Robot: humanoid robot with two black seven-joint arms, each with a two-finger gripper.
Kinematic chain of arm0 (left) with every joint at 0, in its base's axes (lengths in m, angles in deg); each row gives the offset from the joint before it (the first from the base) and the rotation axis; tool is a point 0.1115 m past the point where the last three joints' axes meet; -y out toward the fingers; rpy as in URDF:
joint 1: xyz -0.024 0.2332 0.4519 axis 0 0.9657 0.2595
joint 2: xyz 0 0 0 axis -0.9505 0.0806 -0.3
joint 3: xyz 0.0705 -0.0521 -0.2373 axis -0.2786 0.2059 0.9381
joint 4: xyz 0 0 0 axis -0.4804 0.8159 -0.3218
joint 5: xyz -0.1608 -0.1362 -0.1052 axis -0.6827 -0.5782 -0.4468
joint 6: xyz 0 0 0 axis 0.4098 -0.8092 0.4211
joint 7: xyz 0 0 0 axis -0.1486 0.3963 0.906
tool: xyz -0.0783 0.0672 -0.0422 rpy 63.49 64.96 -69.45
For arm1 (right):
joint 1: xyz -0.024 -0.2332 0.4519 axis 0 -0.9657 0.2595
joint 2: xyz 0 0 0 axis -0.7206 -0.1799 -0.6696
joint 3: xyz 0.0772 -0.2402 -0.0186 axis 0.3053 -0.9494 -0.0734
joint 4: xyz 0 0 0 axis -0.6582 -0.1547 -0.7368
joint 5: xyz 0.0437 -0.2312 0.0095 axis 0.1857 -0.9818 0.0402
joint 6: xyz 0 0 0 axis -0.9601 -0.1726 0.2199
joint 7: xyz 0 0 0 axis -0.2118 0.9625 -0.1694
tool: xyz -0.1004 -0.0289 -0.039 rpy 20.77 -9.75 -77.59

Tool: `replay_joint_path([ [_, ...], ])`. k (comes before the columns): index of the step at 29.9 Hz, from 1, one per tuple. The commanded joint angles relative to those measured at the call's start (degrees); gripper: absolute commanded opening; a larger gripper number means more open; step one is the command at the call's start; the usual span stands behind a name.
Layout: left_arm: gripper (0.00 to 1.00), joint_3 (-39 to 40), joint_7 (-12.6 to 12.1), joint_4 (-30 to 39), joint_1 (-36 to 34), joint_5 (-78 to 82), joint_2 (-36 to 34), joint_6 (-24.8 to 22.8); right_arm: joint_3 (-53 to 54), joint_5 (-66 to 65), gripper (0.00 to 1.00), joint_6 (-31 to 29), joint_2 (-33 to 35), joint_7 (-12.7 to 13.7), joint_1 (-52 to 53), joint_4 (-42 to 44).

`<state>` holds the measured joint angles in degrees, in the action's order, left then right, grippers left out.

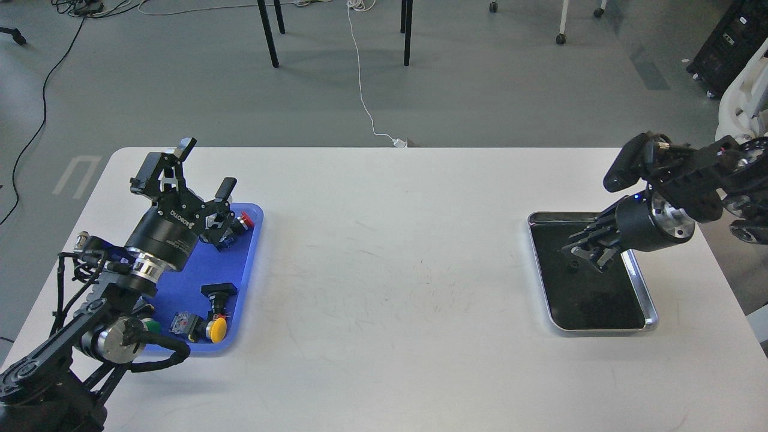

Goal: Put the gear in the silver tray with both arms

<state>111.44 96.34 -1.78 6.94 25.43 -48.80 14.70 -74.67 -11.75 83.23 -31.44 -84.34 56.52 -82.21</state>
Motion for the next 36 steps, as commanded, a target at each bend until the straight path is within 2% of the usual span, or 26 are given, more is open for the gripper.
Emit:
replay_joint_path([
  [1, 0.98, 0.0, -0.1, 0.1, 0.0, 0.0, 0.8, 0.1, 0.1, 0.0, 0.11, 0.0, 2.7, 0.0, -3.0, 0.2],
  [12, 0.98, -0.1, -0.1, 0.2, 0.0, 0.1, 1.0, 0.1, 2.8, 0.4, 0.13, 0.6, 0.6, 0.0, -12.6, 7.4],
  [16, 0.98, -0.2, -0.1, 0.2, 0.0, 0.1, 1.0, 0.1, 2.8, 0.4, 0.14, 1.8, 0.3, 0.0, -13.1, 7.5],
  [22, 0.98, -0.2, -0.1, 0.2, 0.0, 0.2, 1.2, 0.1, 4.2, 0.5, 0.22, 2.6, 0.3, 0.0, -15.0, 7.8],
  [27, 0.98, -0.2, -0.1, 0.3, 0.0, 0.2, 0.8, 0.1, 4.7, 0.5, 0.25, 2.7, 0.2, 0.0, -15.5, 8.1],
  [29, 0.98, -0.2, -0.1, 0.3, 0.0, 0.2, 0.8, 0.1, 4.7, 0.5, 0.3, 2.7, 0.2, 0.0, -15.7, 8.1],
  [30, 0.98, -0.2, -0.1, 0.3, 0.0, 0.2, 0.8, 0.1, 4.9, 0.6, 0.38, 2.7, 0.2, 0.0, -15.7, 8.1],
  [32, 0.98, -0.2, -0.1, 0.3, 0.0, 0.2, 0.8, 0.1, 5.3, 0.9, 0.61, 2.8, 0.2, 0.0, -15.7, 8.0],
  [36, 0.98, -0.2, -0.1, 0.6, 0.0, 0.2, 0.9, 0.2, 6.1, 3.2, 0.88, 2.7, 0.8, 0.0, -15.5, 7.7],
])
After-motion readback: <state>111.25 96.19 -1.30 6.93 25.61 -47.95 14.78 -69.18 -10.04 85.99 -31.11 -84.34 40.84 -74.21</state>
